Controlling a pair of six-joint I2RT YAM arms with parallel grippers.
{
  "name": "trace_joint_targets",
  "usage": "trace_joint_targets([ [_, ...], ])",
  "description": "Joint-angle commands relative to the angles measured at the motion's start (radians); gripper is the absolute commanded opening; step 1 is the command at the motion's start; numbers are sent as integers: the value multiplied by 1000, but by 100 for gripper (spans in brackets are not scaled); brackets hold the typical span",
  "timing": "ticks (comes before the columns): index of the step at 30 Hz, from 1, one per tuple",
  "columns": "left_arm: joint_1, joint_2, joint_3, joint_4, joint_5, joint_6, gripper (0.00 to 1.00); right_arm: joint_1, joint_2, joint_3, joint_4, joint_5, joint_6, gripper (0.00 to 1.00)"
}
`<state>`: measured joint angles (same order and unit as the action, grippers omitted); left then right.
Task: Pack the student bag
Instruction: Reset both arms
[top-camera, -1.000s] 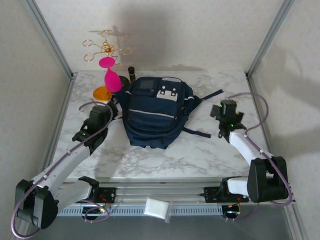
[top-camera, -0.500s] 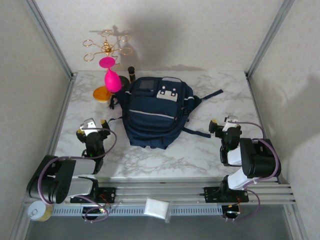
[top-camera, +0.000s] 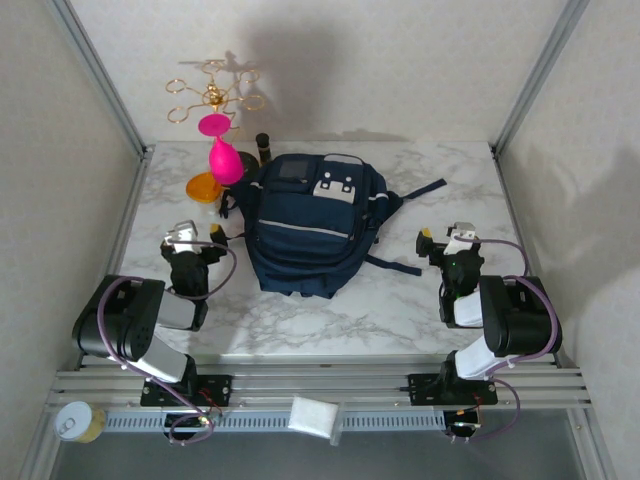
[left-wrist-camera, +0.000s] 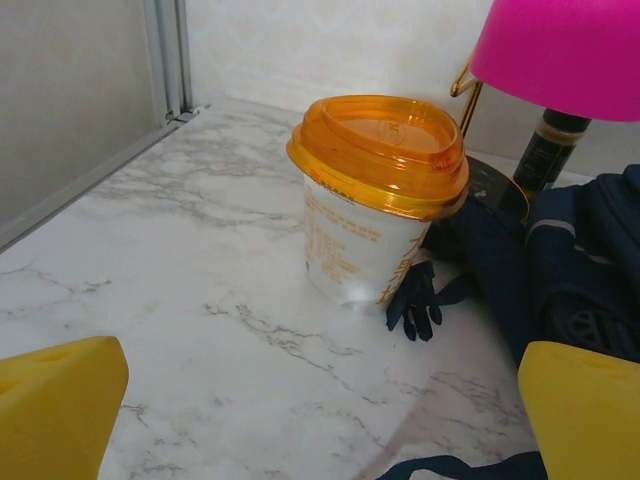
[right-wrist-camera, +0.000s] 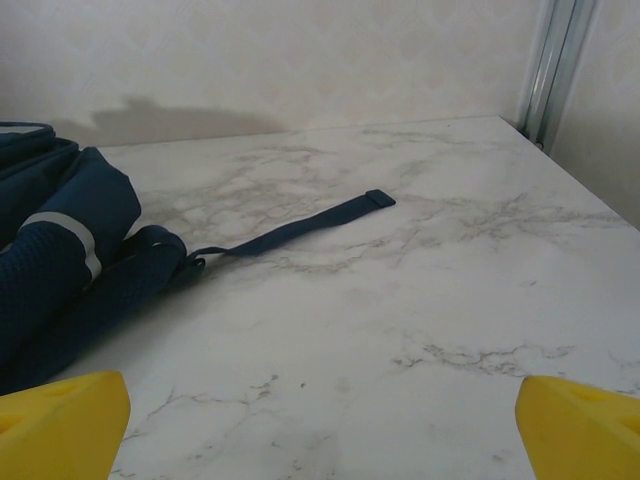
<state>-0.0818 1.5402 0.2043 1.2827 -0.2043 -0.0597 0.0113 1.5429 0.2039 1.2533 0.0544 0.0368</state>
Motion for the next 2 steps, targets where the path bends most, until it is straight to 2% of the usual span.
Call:
trace_joint_targets([
  [1, 8, 1, 15, 26, 20, -11, 99, 2, 4, 13, 42, -3, -17, 99],
  [2, 8, 1, 14, 26, 20, -11, 99, 2, 4, 12, 43, -4, -17, 99],
])
